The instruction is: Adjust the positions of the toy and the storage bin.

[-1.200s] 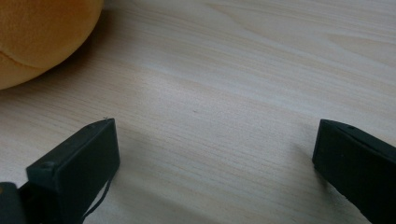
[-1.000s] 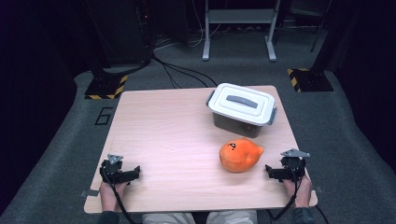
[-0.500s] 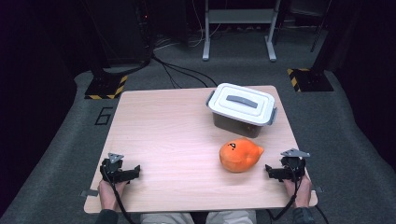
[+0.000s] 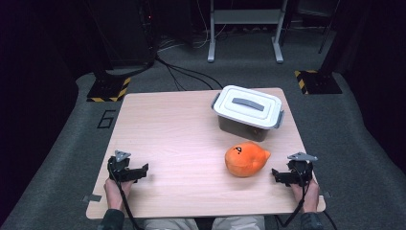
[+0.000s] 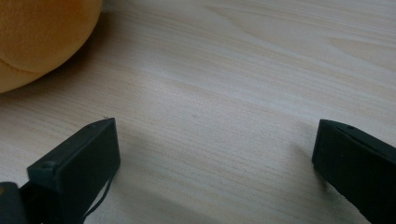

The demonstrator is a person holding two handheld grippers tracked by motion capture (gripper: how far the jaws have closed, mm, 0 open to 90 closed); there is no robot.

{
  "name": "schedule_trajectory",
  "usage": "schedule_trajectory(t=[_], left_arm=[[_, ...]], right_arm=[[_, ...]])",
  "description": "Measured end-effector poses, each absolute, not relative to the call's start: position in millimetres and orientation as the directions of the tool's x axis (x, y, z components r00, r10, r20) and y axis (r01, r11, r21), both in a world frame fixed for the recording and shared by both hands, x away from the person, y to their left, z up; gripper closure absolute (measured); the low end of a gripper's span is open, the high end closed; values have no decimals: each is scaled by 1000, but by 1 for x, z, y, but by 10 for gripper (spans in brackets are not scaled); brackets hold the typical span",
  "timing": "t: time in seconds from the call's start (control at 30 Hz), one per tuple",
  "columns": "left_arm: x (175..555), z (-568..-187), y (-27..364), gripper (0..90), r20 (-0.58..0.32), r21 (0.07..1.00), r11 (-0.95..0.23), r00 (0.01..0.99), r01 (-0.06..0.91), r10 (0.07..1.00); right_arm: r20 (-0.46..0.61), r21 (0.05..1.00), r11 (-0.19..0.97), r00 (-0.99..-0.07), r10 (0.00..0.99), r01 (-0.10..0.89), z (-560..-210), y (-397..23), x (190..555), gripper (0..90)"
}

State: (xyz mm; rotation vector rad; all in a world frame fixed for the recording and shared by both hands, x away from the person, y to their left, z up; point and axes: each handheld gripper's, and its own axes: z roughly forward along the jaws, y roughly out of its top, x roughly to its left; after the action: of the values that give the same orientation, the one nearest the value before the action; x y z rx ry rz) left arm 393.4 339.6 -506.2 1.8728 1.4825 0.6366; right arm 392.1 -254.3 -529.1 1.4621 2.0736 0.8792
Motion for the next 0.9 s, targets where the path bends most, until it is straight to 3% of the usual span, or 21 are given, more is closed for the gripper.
schedule_trajectory(t=[0.9], left_arm=[[432,-450,286,24,7,768,-268,411,581,911]], right_arm=[[3,719,225,-327,945,657,-529,-255,393,1]])
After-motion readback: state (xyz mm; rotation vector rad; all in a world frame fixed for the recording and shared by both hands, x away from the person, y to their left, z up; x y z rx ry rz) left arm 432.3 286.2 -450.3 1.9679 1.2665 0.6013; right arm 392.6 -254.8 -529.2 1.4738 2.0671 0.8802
